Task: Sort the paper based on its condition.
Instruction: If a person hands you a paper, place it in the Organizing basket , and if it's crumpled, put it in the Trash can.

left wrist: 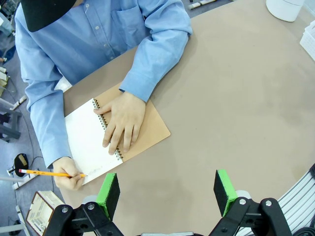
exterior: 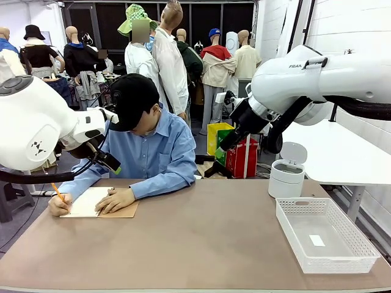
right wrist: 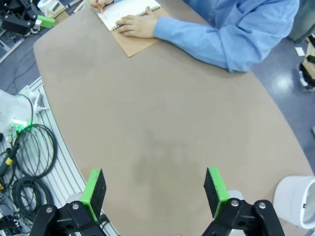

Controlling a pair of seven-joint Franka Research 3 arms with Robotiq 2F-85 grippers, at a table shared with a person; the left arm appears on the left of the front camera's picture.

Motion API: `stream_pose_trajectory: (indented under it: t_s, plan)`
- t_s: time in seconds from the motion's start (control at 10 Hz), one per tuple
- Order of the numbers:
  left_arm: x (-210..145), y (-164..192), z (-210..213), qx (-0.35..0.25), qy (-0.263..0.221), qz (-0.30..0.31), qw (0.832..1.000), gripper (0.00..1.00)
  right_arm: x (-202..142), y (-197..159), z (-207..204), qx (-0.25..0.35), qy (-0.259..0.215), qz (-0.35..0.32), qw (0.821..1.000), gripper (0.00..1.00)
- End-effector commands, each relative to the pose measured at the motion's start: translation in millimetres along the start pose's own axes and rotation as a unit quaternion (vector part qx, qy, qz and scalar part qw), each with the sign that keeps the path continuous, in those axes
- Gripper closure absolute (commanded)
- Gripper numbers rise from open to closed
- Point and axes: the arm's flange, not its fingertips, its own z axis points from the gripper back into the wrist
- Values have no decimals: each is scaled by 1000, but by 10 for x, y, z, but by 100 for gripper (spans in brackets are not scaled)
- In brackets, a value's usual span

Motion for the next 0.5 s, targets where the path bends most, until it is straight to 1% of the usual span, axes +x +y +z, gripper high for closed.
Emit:
stream_pose_trajectory:
  t_s: [0.0, 0.4]
  plan:
    - [-6, 3, 0, -1, 3, 0, 1000, 0, -9, 1, -6, 2, 2, -2, 1000, 0]
    - [-6, 3, 0, -1, 3, 0, 1000, 0, -9, 1, -6, 2, 2, -2, 1000, 0]
